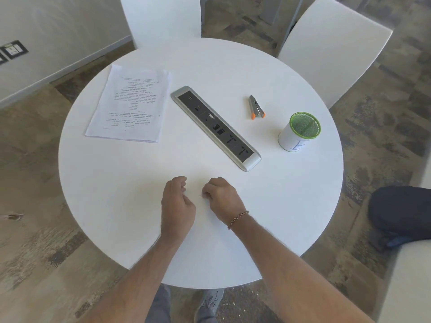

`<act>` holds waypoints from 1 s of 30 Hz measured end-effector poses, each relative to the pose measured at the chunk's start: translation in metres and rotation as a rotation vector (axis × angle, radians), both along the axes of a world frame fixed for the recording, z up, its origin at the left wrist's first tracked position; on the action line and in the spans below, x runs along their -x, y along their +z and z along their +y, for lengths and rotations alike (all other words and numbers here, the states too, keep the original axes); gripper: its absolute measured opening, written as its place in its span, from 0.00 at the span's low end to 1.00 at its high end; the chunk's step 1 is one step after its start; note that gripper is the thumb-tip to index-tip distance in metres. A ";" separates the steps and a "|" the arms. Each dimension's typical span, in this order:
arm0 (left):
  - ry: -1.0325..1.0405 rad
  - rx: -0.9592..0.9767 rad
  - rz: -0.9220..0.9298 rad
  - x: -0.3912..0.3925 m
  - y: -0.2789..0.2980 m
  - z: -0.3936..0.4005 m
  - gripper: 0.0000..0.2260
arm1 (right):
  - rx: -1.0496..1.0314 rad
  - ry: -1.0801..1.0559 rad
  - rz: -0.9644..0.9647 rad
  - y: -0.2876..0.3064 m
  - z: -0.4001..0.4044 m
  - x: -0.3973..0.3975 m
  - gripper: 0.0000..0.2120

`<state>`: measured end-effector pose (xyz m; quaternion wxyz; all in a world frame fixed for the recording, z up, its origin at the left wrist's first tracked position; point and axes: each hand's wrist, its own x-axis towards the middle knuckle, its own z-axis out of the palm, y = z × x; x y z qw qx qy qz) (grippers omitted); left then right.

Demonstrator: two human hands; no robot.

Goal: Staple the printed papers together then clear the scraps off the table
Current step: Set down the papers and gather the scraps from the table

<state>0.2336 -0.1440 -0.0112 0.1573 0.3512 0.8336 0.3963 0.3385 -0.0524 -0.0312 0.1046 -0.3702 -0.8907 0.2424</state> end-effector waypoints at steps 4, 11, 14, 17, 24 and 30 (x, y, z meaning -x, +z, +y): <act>-0.008 0.002 0.007 0.000 -0.001 0.000 0.23 | -0.050 0.058 -0.089 0.004 -0.003 0.004 0.12; -0.033 0.019 -0.010 -0.004 -0.003 0.002 0.23 | -0.227 0.131 -0.292 0.022 -0.010 0.010 0.13; -0.032 0.030 -0.024 -0.006 -0.004 0.001 0.22 | -0.357 0.196 -0.496 0.012 -0.014 0.014 0.11; -0.028 0.033 -0.033 -0.007 -0.003 0.001 0.21 | -0.291 0.220 -0.476 0.008 -0.012 0.012 0.12; -0.026 0.022 -0.039 -0.006 -0.003 -0.001 0.22 | 0.545 -0.375 0.112 0.033 0.013 -0.015 0.10; -0.022 0.004 -0.034 -0.008 -0.005 0.003 0.22 | 0.801 -0.604 0.654 0.074 0.050 -0.060 0.10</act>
